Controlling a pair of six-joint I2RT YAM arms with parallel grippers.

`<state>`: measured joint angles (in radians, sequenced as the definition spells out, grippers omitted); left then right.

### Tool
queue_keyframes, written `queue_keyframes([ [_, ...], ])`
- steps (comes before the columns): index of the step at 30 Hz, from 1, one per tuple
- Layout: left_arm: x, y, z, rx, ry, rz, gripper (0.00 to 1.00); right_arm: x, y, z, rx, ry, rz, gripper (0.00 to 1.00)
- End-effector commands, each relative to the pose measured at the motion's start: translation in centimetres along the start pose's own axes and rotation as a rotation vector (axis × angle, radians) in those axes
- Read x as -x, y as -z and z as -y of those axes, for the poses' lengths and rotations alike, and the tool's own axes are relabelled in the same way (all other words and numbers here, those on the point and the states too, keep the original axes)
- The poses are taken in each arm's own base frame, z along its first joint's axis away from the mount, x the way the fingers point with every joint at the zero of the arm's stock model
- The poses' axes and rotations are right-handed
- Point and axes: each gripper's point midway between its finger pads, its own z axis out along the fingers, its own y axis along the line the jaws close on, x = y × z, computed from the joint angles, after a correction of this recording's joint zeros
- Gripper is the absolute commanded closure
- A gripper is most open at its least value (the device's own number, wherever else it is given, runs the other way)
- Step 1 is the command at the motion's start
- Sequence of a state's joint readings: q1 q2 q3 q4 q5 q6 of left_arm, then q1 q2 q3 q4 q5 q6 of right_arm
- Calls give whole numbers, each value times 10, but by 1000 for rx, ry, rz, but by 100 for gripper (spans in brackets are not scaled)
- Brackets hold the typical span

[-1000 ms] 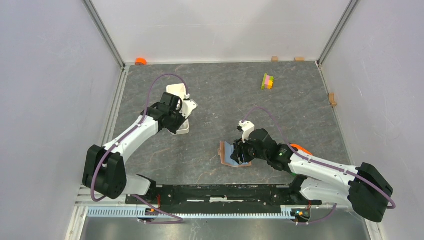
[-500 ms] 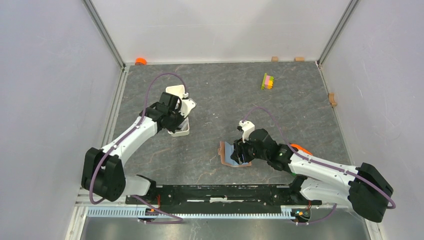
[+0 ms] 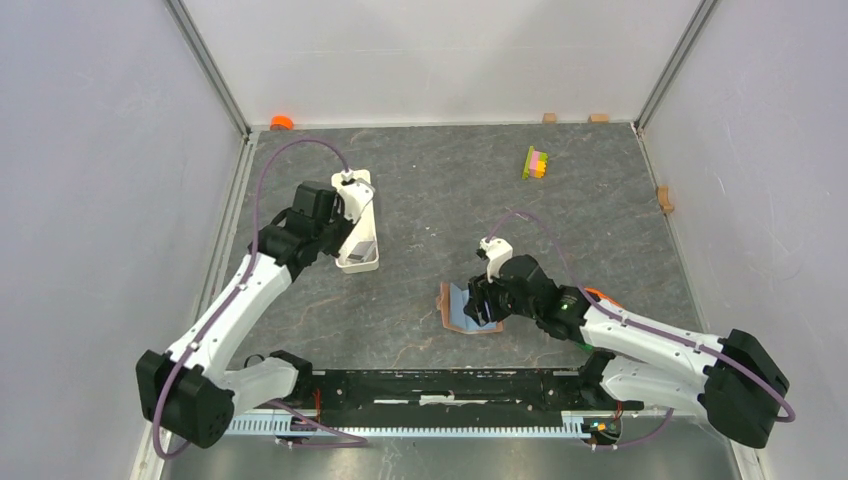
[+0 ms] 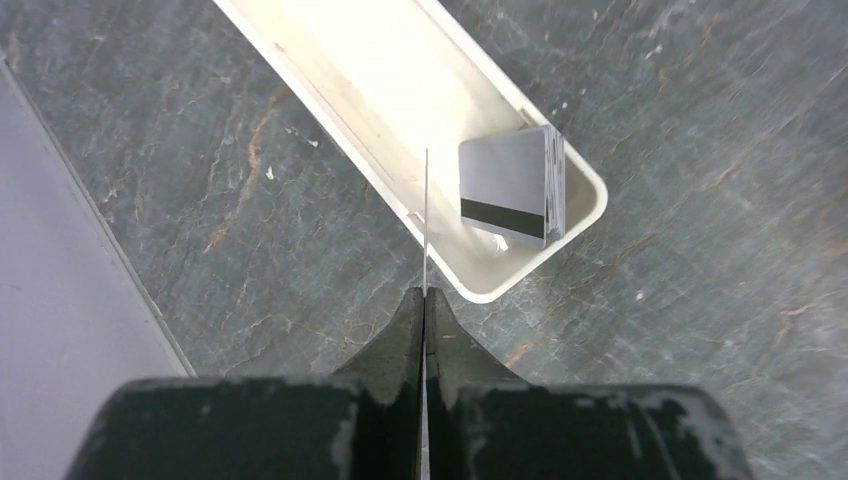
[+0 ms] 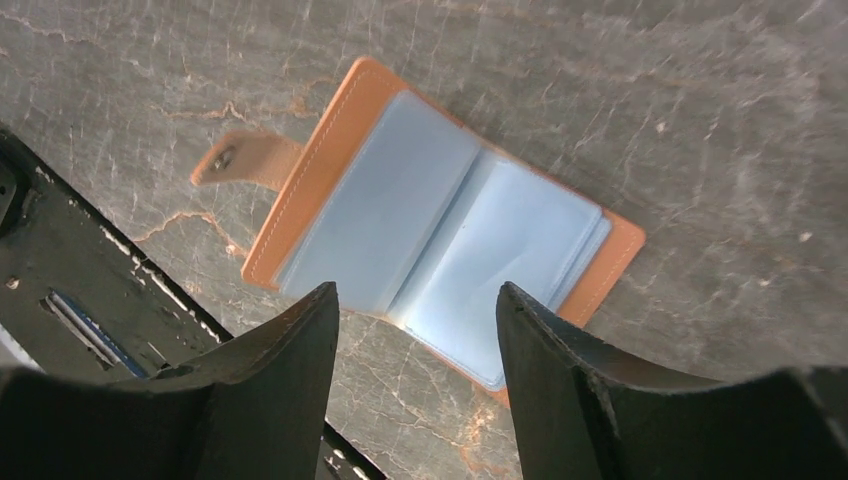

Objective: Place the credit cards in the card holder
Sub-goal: Pick up the credit card from the storage box, then insert the credit card into the card holder.

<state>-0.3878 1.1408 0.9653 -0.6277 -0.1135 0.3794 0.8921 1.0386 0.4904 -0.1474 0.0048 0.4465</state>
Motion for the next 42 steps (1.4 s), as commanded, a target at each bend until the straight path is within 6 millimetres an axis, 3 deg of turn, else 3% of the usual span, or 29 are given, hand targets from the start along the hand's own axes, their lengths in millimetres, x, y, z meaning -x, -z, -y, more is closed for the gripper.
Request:
queue_keyframes([
  [1, 41, 44, -7, 7, 146, 166, 98, 58, 17, -1, -38, 63, 126, 34],
  [5, 72, 75, 21, -188, 242, 295, 98, 104, 38, 0, -18, 137, 219, 26],
  [8, 91, 95, 59, -428, 302, 349, 98, 133, 57, -18, 117, 215, 284, 20],
  [10, 97, 110, 86, -607, 321, 354, 98, 147, 70, -28, 192, 278, 317, 15],
  [13, 94, 122, 111, -764, 326, 310, 98, 156, 88, -53, 342, 345, 332, 12],
  [17, 87, 142, 145, -958, 282, 271, 98, 151, 107, -86, 545, 407, 325, 11],
  [21, 80, 156, 180, -1111, 239, 205, 98, 134, 114, -110, 734, 394, 242, 18],
  [27, 82, 161, 218, -1200, 157, 142, 98, 116, 109, -119, 794, 388, 168, 22],
  [36, 98, 156, 233, -1225, 140, 170, 98, 85, 98, -132, 848, 368, 68, 46],
  [39, 98, 155, 237, -1231, 133, 169, 98, 79, 97, -133, 855, 362, 53, 61],
  [42, 100, 154, 237, -1221, 131, 178, 98, 75, 94, -132, 854, 353, 46, 85],
])
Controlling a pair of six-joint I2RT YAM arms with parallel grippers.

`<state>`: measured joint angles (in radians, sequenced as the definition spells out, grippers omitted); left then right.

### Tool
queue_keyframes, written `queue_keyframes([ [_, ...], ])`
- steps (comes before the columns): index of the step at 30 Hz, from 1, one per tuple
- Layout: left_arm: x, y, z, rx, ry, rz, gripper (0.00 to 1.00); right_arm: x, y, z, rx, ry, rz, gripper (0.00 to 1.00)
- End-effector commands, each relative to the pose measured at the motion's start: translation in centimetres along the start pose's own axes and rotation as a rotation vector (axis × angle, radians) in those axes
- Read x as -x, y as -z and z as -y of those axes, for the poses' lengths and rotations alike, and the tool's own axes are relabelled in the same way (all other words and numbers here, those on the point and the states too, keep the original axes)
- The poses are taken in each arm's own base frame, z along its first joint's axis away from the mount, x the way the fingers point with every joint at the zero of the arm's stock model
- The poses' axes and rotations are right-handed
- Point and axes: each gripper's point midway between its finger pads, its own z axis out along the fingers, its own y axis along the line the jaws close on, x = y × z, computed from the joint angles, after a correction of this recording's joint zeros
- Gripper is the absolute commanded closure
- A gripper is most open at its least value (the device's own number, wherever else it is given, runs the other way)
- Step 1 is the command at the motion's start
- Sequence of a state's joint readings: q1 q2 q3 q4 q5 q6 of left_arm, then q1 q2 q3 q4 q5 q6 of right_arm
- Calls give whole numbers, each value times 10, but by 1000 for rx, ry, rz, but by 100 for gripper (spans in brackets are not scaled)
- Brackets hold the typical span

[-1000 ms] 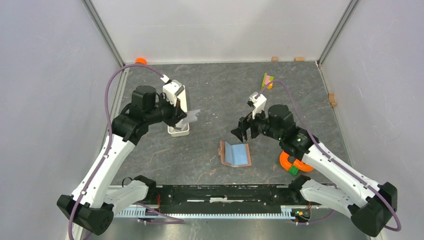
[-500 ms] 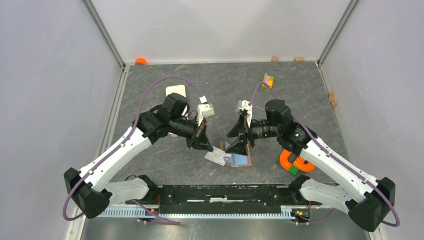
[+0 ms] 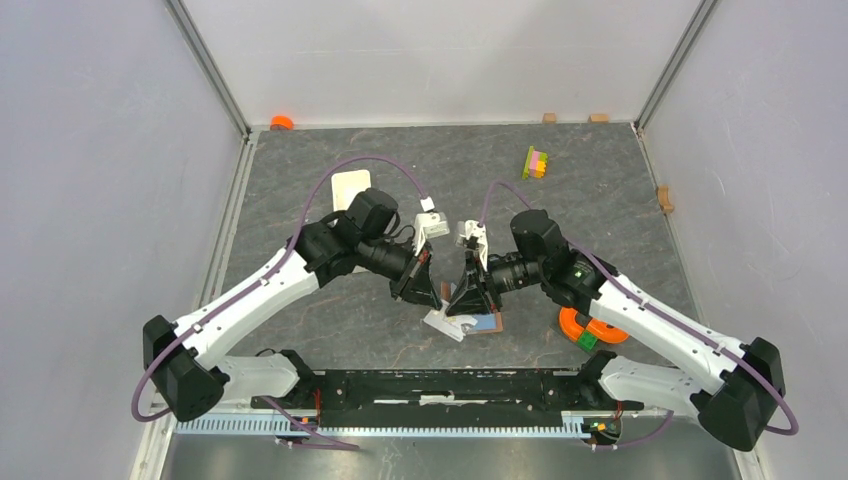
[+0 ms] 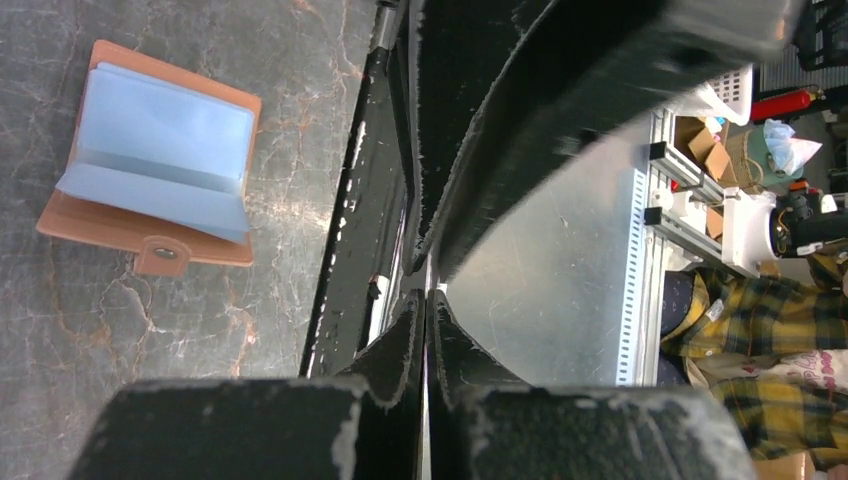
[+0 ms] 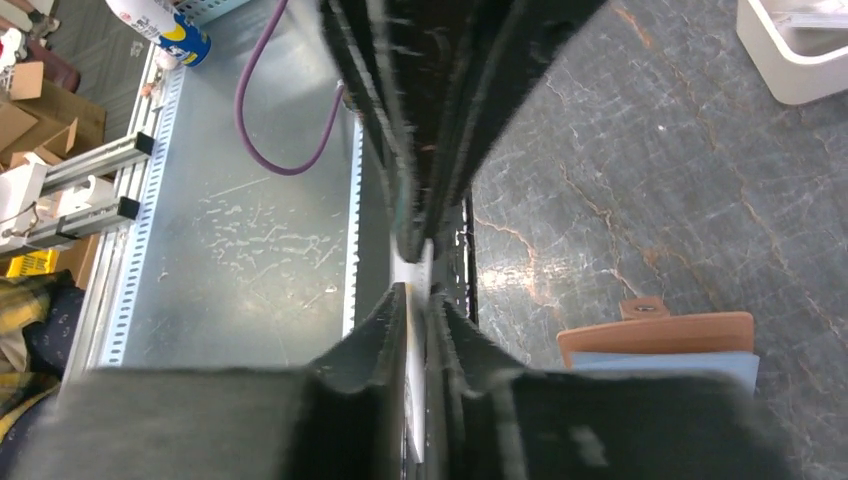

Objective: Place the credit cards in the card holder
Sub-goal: Insert the credit card into the card holder.

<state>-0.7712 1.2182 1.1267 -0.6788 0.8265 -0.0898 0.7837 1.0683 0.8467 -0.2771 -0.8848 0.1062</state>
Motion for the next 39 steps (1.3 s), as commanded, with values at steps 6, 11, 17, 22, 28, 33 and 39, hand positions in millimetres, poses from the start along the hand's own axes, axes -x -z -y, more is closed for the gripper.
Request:
queue_keyframes([
  [6, 36, -3, -29, 185, 63, 215, 31, -25, 15, 54, -282, -152, 10, 100],
  [11, 29, -22, -68, 333, 297, 376, 28, -72, 42, 103, -466, -421, 46, 100],
  [17, -4, -55, -96, 484, 483, 354, 21, -115, 63, 127, -549, -658, 146, 100],
  [22, -18, -75, -109, 519, 531, 316, 11, -131, 59, 128, -511, -762, 188, 100],
  [28, -36, -91, -129, 570, 562, 260, 7, -131, 57, 133, -521, -772, 218, 100],
  [33, -47, -94, -140, 616, 575, 236, 15, -133, 55, 137, -517, -803, 238, 100],
  [39, -59, -83, -151, 710, 549, 213, 13, -140, 54, 144, -550, -843, 247, 100],
])
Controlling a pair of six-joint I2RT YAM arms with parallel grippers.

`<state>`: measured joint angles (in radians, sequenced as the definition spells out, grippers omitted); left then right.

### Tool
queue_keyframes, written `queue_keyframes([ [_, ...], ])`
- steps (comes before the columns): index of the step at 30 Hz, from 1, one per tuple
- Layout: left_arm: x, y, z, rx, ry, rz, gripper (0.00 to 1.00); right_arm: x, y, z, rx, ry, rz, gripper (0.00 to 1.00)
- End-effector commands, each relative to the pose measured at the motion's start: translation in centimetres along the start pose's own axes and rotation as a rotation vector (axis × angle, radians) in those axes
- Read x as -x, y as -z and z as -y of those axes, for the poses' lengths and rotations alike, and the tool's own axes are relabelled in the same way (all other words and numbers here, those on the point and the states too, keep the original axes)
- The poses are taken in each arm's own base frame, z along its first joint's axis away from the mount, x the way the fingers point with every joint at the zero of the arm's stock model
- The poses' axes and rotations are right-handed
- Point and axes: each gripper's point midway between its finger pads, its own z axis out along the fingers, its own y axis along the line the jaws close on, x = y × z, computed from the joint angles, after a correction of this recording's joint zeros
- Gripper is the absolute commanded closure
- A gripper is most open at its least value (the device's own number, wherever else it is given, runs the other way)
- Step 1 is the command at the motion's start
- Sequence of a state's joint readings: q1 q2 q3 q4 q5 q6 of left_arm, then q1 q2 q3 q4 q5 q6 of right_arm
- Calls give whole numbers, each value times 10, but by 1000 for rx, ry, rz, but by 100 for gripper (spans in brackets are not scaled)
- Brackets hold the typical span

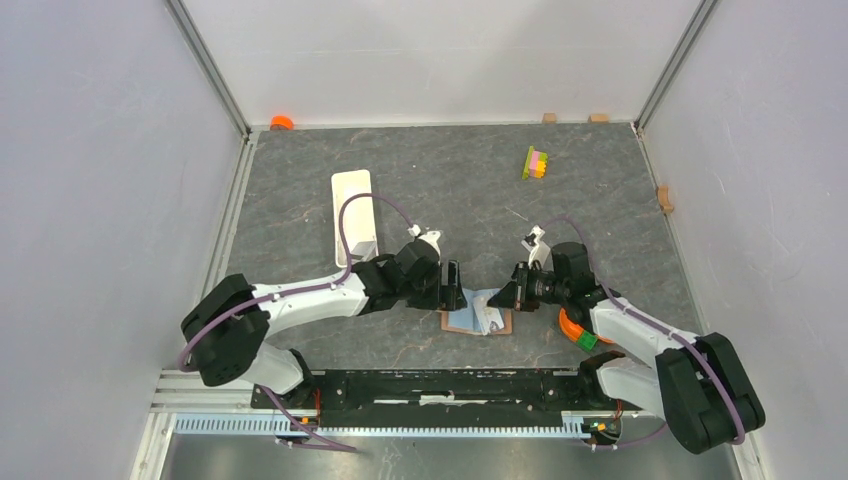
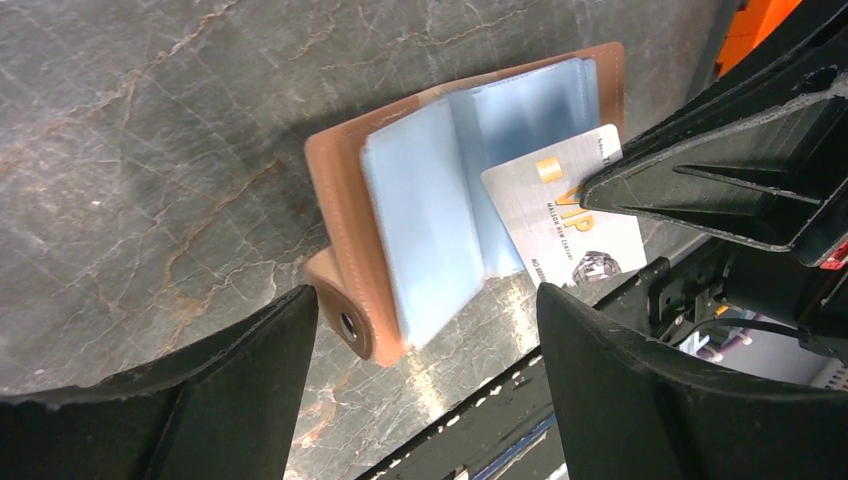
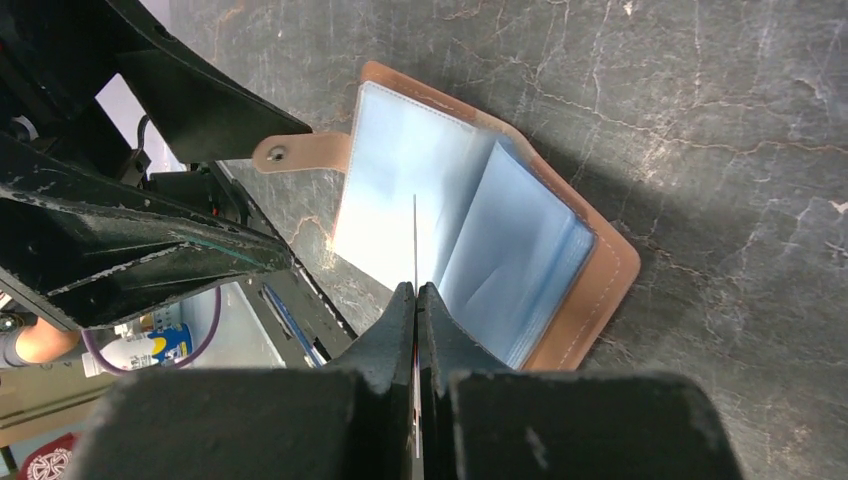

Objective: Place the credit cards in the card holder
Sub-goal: Insert the credit card into the card holder.

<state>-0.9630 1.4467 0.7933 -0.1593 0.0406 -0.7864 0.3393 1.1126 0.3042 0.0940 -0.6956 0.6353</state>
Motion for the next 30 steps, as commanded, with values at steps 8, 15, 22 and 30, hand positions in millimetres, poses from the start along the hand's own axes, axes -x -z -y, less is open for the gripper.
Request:
queue_keyframes([
  [8, -8, -13, -16, 52, 3, 5, 10, -6, -5, 24, -87, -73, 36, 100],
  [15, -20, -27, -9, -17, 31, -29, 13, -14, -6, 32, -100, -98, 33, 100],
  [22, -30, -36, -18, 0, 35, -59, 45, -16, -7, 25, -45, -130, 51, 100],
  [30, -42, -42, -33, 57, 32, -103, 71, -12, -6, 17, -8, -154, 80, 100],
])
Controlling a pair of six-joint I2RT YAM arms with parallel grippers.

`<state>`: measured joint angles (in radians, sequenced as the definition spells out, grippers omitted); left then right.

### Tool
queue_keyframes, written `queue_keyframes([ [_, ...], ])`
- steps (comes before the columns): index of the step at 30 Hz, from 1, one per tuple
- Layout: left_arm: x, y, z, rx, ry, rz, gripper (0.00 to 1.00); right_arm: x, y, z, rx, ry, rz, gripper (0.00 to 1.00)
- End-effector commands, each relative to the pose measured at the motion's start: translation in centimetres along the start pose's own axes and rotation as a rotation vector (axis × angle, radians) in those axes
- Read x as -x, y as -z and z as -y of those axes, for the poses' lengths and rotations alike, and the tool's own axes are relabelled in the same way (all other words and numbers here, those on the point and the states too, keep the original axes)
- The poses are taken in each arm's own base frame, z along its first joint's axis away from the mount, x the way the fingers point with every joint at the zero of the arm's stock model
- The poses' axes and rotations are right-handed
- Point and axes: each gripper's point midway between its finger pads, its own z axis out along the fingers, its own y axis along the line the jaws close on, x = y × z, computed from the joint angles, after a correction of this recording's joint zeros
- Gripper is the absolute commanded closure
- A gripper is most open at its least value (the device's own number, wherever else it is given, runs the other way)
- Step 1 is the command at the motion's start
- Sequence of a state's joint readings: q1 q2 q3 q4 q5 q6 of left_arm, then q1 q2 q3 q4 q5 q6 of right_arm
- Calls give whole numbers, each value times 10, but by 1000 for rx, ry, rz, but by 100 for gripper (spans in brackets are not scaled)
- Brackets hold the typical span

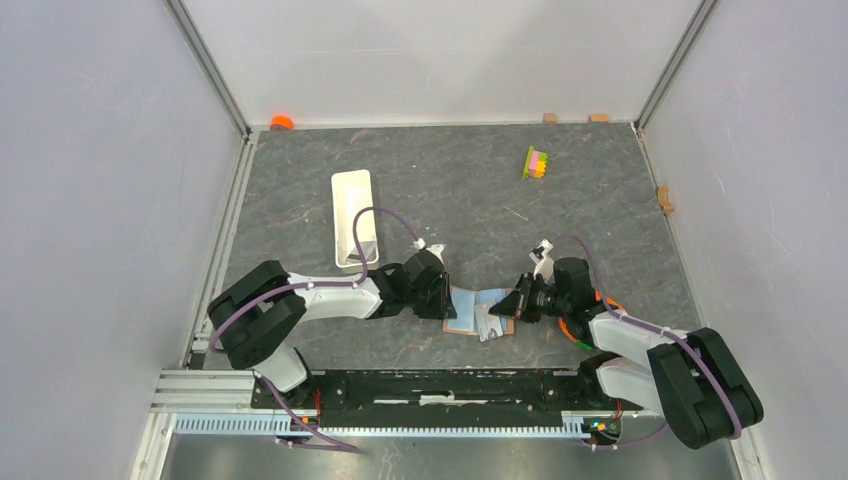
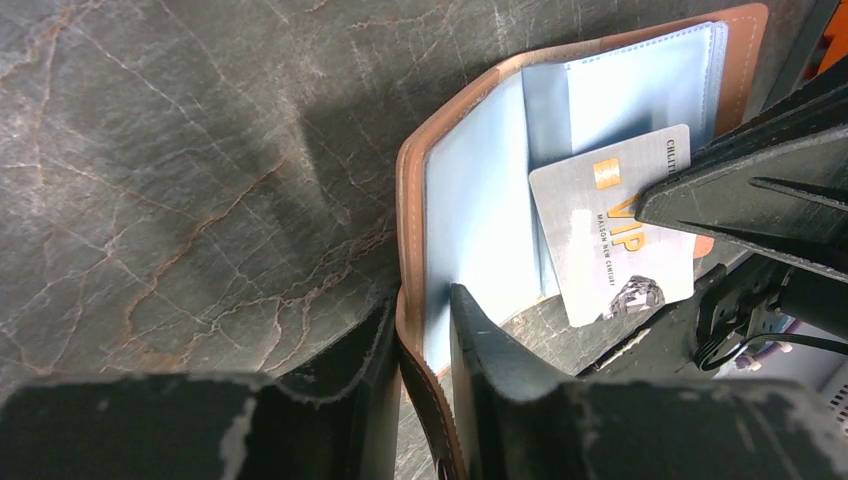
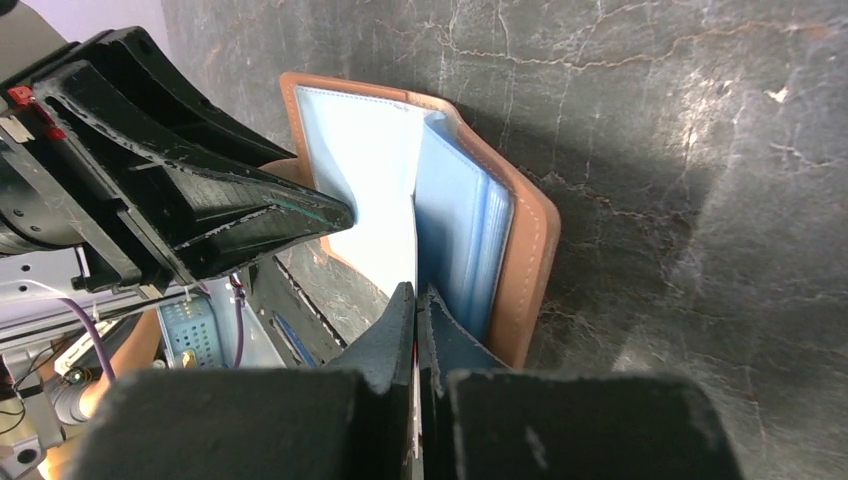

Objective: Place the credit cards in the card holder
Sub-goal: Insert the credit card into the card holder.

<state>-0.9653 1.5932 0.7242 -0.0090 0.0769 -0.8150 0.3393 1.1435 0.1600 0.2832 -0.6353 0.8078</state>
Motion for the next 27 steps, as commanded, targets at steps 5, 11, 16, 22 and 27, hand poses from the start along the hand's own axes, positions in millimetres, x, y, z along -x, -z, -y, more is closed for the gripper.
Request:
queue_keyframes([
  [5, -13, -8, -11, 37, -1, -46, 75, 5, -1, -4, 30, -3, 31, 100],
  [11, -14, -9, -12, 38, -1, -53, 76, -2, -5, 10, -17, -25, 6, 100],
  [16, -16, -10, -11, 32, -11, -63, 78, 1, -8, 20, -61, -36, 25, 100],
  [22, -17, -11, -10, 22, -28, -76, 78, 14, -11, 27, -84, -49, 112, 100],
  [27, -17, -12, -8, 15, -43, -78, 78, 16, -17, 35, -100, -61, 122, 100],
])
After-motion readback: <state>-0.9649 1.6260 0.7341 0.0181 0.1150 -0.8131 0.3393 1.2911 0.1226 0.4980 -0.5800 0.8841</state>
